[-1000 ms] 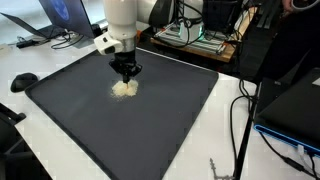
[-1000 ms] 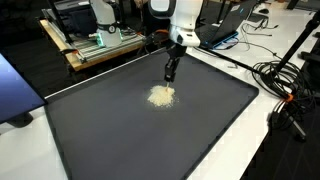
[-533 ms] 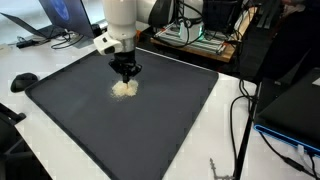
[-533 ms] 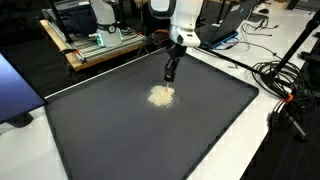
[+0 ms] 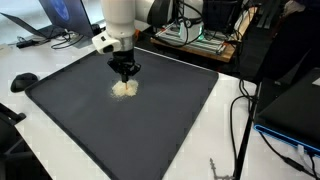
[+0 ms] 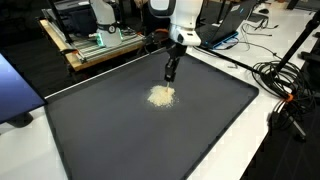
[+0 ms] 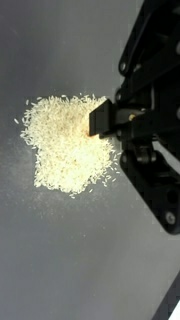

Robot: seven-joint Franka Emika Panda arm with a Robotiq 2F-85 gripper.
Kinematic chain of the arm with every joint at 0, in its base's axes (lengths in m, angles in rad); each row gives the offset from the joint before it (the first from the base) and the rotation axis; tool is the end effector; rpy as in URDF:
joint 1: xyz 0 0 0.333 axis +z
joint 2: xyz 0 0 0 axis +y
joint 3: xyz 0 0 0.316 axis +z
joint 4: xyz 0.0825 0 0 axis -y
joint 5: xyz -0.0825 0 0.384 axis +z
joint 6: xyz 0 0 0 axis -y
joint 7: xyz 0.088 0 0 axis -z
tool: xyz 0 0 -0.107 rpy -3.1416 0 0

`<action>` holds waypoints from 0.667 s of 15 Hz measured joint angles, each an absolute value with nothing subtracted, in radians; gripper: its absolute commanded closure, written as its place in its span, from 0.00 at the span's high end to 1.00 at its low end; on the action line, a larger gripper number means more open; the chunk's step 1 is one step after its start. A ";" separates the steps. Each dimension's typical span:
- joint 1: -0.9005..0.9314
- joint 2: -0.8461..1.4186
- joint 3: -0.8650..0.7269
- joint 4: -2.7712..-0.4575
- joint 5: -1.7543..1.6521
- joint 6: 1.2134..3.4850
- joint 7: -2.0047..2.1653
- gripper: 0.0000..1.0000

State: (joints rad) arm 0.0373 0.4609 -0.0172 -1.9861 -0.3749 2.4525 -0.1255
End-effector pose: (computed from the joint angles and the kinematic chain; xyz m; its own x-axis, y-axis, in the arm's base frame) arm 0.6121 0.0126 0.2306 0.9071 0.4164 -0.0609 0.4184 -0.8771 0.2357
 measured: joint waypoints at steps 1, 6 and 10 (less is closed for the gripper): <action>0.037 0.458 -0.017 -1.986 -0.373 2.451 -0.131 0.03; 0.034 0.424 -0.013 -1.987 -0.355 2.426 -0.157 0.03; 0.042 0.382 -0.007 -1.989 -0.355 2.385 -0.155 0.03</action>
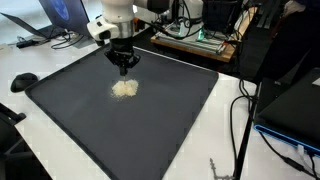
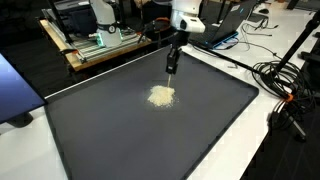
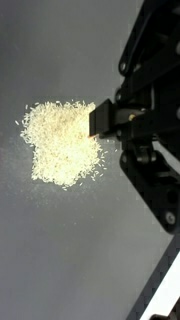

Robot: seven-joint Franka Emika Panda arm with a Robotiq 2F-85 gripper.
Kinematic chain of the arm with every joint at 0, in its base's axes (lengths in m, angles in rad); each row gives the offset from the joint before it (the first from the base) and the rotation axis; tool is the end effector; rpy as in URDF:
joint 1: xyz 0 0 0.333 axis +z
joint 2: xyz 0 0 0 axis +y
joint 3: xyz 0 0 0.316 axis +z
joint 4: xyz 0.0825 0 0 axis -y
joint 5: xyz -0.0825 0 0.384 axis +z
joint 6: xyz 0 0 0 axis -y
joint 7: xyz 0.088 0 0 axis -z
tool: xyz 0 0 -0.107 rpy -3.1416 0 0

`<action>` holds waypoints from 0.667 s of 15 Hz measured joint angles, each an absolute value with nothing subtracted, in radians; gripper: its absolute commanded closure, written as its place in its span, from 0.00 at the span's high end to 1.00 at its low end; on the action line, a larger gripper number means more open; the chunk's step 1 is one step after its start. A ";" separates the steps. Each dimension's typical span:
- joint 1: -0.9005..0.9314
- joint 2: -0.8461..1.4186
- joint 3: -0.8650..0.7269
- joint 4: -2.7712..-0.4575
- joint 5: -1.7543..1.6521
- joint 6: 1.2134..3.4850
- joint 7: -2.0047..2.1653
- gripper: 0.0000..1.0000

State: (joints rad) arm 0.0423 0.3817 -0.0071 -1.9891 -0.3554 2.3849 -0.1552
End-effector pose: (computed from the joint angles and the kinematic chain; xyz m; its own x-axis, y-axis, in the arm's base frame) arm 0.6106 0.0184 0.2722 0.9024 0.4272 -0.0559 0.4275 -0.8718 0.2392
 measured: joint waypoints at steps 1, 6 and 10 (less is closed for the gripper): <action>0.051 0.373 -0.007 -1.989 -0.361 2.375 -0.148 0.03; 0.137 0.355 -0.014 -1.983 -0.490 2.315 -0.002 0.03; 0.228 0.379 -0.021 -1.950 -0.676 2.206 0.191 0.03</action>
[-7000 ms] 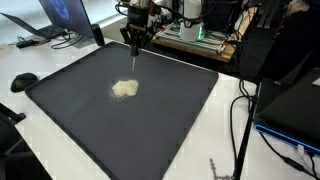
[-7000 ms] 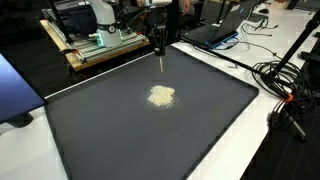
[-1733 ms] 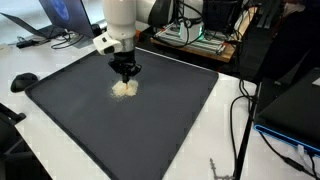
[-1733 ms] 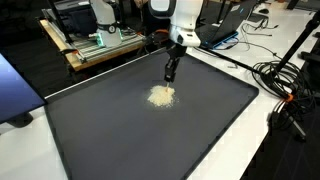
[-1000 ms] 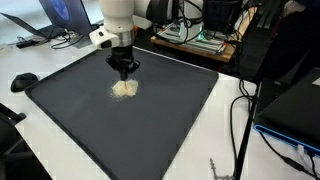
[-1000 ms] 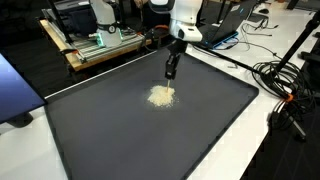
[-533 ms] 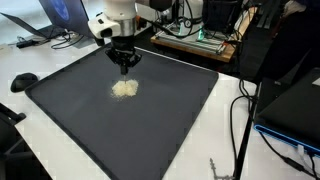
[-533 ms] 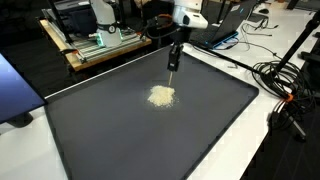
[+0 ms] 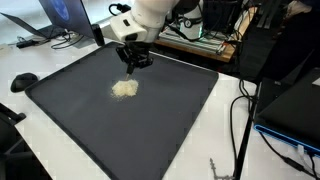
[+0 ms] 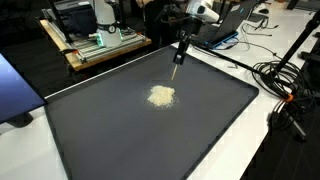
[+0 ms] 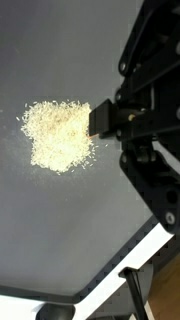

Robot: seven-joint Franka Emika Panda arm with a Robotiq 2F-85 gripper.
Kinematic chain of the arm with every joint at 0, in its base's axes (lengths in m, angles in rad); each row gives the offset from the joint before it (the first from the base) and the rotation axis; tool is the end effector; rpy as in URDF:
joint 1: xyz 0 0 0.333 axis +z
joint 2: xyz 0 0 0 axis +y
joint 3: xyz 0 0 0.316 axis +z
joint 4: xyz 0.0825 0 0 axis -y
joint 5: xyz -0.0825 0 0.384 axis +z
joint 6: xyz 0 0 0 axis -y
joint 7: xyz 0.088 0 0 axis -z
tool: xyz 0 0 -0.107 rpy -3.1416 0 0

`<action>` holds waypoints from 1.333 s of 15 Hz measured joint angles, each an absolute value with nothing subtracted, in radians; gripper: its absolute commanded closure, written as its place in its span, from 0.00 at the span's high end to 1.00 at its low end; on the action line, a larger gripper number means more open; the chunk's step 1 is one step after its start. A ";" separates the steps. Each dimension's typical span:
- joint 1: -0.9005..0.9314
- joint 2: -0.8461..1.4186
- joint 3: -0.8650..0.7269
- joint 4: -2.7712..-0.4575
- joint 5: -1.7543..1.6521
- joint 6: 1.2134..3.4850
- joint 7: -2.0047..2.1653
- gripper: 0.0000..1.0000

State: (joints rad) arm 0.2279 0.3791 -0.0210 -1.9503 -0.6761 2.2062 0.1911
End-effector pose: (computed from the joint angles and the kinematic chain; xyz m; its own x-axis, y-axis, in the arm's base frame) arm 0.5997 0.1047 0.2804 0.9024 0.4111 -0.1290 0.4180 -0.7626 0.4938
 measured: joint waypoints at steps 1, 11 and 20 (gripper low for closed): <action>0.249 0.393 -0.021 -1.935 -0.716 2.170 0.232 0.03; 0.364 0.644 0.010 -1.688 -0.879 1.854 0.370 0.03; 0.415 0.855 0.013 -1.451 -0.904 1.720 0.371 0.03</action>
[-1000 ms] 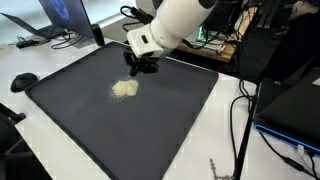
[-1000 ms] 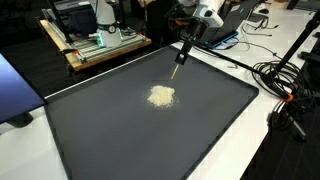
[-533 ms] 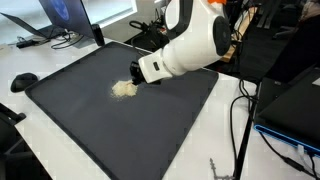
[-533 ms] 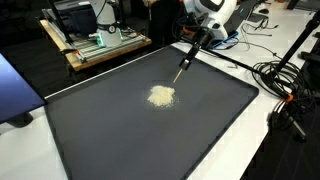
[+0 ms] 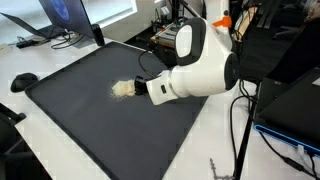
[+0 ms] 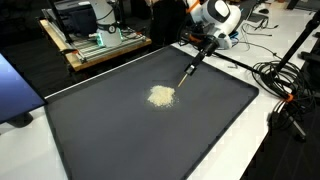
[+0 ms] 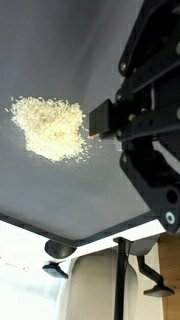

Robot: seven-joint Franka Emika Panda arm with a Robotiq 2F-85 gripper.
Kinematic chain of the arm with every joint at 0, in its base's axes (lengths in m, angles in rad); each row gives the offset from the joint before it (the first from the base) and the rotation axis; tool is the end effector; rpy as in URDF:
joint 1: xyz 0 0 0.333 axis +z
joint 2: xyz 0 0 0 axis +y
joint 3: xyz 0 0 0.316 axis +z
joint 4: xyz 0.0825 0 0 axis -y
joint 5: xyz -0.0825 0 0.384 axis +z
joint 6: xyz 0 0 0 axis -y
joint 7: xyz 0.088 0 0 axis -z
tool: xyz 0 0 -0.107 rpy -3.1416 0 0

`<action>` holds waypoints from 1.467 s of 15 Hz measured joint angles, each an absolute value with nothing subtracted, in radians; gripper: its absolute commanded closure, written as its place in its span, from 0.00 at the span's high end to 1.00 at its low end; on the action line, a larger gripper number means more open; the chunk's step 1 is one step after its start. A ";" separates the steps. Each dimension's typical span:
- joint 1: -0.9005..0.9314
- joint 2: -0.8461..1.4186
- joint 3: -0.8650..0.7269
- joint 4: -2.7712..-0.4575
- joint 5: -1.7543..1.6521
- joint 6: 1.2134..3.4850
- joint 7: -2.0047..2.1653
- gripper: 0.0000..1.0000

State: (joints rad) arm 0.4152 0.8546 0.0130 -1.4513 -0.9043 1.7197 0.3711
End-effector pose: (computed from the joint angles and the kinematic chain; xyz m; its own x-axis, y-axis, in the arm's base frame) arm 0.6406 0.2107 0.1697 0.8958 0.2810 -0.3443 0.4423 -0.4871 0.7531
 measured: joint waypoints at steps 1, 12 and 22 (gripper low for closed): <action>0.416 0.872 0.013 -1.433 -0.904 1.712 0.371 0.03; 0.353 0.888 0.042 -1.358 -0.817 1.719 0.314 0.03; 0.166 0.671 0.061 -1.469 -0.529 1.880 0.065 0.03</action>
State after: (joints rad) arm 0.1657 0.6712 0.0609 -1.4694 -0.5290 1.8803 0.0653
